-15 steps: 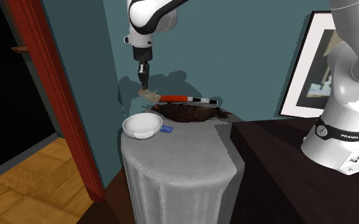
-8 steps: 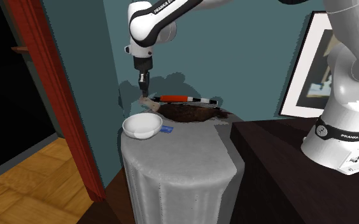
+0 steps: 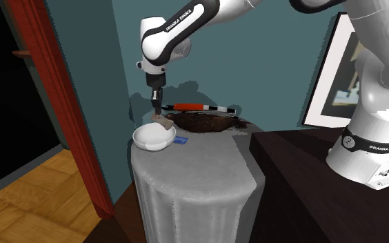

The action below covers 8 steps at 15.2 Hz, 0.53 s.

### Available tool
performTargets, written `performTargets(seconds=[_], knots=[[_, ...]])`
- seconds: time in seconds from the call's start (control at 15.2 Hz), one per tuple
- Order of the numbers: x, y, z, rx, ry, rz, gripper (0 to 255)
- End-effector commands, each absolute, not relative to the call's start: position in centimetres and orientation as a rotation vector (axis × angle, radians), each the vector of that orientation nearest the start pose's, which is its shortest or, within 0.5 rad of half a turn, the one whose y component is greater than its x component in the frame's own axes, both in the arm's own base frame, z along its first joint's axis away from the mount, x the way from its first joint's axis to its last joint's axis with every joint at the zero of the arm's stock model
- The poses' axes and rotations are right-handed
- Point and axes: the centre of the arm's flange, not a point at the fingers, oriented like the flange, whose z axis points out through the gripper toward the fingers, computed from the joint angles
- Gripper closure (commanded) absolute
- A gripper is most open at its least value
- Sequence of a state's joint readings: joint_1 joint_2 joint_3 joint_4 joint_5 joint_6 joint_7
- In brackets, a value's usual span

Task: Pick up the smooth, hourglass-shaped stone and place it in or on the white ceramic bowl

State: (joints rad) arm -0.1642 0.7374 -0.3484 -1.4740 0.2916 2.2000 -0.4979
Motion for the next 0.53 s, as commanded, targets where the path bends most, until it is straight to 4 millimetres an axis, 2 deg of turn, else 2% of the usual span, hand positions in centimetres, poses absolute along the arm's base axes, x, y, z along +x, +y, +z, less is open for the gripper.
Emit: performTargets(seconds=[0.0, 0.2, 0.46], knots=[[65.2, -30.5, 25.2, -3.149, 0.149, -0.059, 255], [65.2, -30.5, 23.9, -3.149, 0.149, -0.059, 255], [65.2, -30.5, 23.9, -3.149, 0.149, -0.059, 255]])
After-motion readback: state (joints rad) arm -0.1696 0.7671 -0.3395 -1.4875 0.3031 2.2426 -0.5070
